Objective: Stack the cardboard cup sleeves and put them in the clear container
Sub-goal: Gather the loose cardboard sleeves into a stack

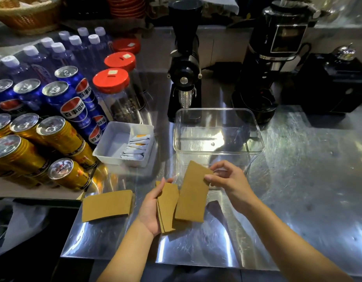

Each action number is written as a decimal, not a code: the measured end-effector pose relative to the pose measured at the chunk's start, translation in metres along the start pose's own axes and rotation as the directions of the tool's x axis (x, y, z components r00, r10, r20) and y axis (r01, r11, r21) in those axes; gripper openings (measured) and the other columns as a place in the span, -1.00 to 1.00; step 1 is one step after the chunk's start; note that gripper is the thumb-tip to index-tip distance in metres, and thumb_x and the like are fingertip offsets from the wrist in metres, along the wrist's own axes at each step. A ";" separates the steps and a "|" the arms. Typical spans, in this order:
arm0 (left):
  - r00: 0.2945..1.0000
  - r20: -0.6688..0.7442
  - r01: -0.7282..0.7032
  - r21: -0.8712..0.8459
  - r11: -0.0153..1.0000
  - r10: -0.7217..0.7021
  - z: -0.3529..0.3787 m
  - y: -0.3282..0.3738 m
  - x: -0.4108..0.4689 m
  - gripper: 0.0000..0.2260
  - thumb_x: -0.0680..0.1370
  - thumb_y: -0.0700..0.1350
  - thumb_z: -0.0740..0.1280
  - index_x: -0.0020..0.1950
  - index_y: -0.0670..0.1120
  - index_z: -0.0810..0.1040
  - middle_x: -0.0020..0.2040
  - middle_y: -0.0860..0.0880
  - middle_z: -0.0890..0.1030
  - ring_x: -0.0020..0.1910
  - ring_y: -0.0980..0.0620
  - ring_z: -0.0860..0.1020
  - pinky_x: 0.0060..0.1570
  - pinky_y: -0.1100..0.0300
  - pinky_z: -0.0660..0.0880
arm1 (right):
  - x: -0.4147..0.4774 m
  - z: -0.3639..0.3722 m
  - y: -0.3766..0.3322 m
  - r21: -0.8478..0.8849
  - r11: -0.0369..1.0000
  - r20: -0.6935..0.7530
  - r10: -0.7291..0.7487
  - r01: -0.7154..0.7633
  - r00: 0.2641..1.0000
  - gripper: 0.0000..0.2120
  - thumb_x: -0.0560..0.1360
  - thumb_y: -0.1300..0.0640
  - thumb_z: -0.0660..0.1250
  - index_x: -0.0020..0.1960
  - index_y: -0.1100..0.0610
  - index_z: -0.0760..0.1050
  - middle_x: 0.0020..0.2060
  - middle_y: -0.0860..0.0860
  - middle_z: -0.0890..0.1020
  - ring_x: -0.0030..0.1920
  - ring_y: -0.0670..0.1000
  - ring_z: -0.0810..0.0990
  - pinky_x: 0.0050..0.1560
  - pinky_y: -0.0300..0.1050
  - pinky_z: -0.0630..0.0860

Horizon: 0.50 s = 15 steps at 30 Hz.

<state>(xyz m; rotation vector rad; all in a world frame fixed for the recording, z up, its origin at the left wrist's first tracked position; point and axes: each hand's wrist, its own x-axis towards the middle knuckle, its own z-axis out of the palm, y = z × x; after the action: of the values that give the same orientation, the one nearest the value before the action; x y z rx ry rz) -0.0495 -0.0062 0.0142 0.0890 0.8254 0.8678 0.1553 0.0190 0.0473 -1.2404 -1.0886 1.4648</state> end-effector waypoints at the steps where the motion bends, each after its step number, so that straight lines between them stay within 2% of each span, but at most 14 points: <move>1: 0.998 0.023 0.055 0.038 0.998 -0.056 0.005 -0.003 0.003 -0.60 0.36 0.12 0.35 0.10 -0.08 0.57 -0.03 -0.22 0.64 -0.14 -0.20 0.64 -0.08 -0.12 0.58 | -0.002 0.003 0.001 0.016 1.000 0.012 0.016 -0.016 1.000 -0.77 0.31 0.41 0.42 -0.23 0.12 0.49 -0.52 0.00 0.64 -0.41 -0.07 0.63 -0.37 -0.27 0.55; 4: 0.971 0.135 0.190 0.067 0.979 -0.198 0.019 -0.012 0.010 -0.47 0.36 0.22 0.32 0.07 -0.19 0.63 -0.11 -0.24 0.67 -0.17 -0.18 0.64 -0.05 -0.17 0.58 | -0.007 0.011 0.008 -0.017 0.998 0.018 0.060 -0.059 0.998 -0.77 0.30 0.42 0.43 -0.21 0.16 0.48 -0.52 -0.01 0.62 -0.46 -0.10 0.59 -0.39 -0.34 0.50; 6: 0.960 0.181 0.211 0.039 0.977 -0.215 0.025 -0.014 0.013 -0.49 0.37 0.23 0.32 0.06 -0.16 0.63 -0.12 -0.21 0.67 -0.15 -0.15 0.64 -0.05 -0.19 0.57 | -0.011 0.012 0.012 -0.039 0.996 0.034 0.081 -0.080 0.996 -0.78 0.30 0.39 0.45 -0.20 0.16 0.47 -0.47 0.04 0.59 -0.46 -0.08 0.58 -0.42 -0.31 0.49; 10: 0.950 0.210 0.229 0.044 0.973 -0.233 0.026 -0.014 0.017 -0.61 0.37 0.11 0.42 0.09 -0.08 0.61 -0.07 -0.19 0.68 -0.14 -0.17 0.65 -0.16 -0.14 0.61 | -0.014 0.008 0.015 -0.217 0.976 0.011 0.032 -0.029 0.999 -0.80 0.29 0.34 0.48 -0.21 0.16 0.49 -0.40 -0.07 0.54 -0.46 -0.24 0.47 -0.44 -0.40 0.43; 12: 0.941 0.213 0.245 0.112 0.963 -0.264 0.026 -0.014 0.017 -0.54 0.28 0.02 0.52 0.14 -0.09 0.59 -0.12 -0.20 0.67 -0.18 -0.17 0.64 -0.24 -0.04 0.60 | -0.014 0.005 0.014 -0.248 0.969 0.031 0.028 -0.020 0.999 -0.80 0.30 0.33 0.48 -0.17 0.17 0.50 -0.41 -0.17 0.59 -0.44 -0.27 0.46 -0.41 -0.42 0.43; 15: 0.909 0.235 0.278 0.269 0.922 -0.343 0.030 -0.014 0.014 -0.50 0.19 -0.10 0.60 0.09 -0.15 0.62 -0.12 -0.23 0.65 -0.14 -0.18 0.61 -0.31 0.05 0.57 | -0.014 0.000 0.010 -0.314 0.949 0.094 0.047 -0.015 0.994 -0.73 0.31 0.29 0.48 -0.06 0.08 0.53 -0.24 -0.15 0.58 -0.34 -0.28 0.48 -0.30 -0.43 0.45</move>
<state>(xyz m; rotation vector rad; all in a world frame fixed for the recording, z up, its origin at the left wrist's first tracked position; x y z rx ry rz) -0.0151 0.0019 0.0211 0.2699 0.6482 0.4391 0.1560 0.0033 0.0401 -1.4190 -1.4175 1.4279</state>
